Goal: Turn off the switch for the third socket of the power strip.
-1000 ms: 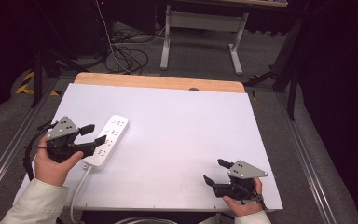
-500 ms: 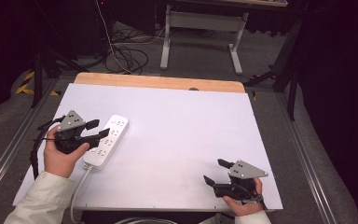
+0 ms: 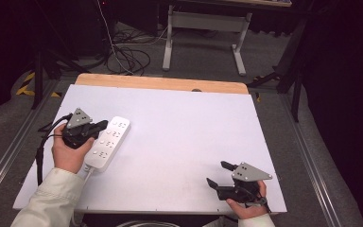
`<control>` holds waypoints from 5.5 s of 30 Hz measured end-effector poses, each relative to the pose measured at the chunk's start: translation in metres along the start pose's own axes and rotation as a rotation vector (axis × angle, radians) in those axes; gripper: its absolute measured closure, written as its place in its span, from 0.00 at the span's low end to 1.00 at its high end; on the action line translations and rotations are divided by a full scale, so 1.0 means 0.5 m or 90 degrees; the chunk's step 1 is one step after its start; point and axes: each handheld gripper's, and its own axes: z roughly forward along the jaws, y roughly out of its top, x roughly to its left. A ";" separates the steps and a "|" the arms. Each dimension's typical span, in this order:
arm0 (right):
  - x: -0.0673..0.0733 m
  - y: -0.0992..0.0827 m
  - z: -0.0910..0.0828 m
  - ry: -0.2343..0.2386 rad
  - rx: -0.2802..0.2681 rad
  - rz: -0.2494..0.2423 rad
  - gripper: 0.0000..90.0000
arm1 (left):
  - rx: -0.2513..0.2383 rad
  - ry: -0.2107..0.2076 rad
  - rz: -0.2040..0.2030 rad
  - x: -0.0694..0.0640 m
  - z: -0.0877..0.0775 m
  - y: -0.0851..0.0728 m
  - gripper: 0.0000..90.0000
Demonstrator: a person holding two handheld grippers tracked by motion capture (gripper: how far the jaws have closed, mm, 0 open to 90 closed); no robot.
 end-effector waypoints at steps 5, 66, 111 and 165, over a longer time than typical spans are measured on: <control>-0.001 -0.001 0.000 -0.001 0.003 -0.002 0.26 | 0.020 0.014 0.019 0.004 0.020 -0.006 1.00; 0.000 -0.001 -0.001 0.013 0.009 -0.002 0.27 | 0.124 0.025 -0.057 0.032 0.112 -0.048 1.00; -0.002 -0.003 0.002 0.016 0.011 0.003 0.27 | 0.079 -0.019 -0.045 -0.001 0.030 0.003 1.00; -0.001 -0.003 -0.002 0.016 0.005 0.002 0.27 | -0.082 -0.173 0.044 -0.084 -0.164 -0.073 0.23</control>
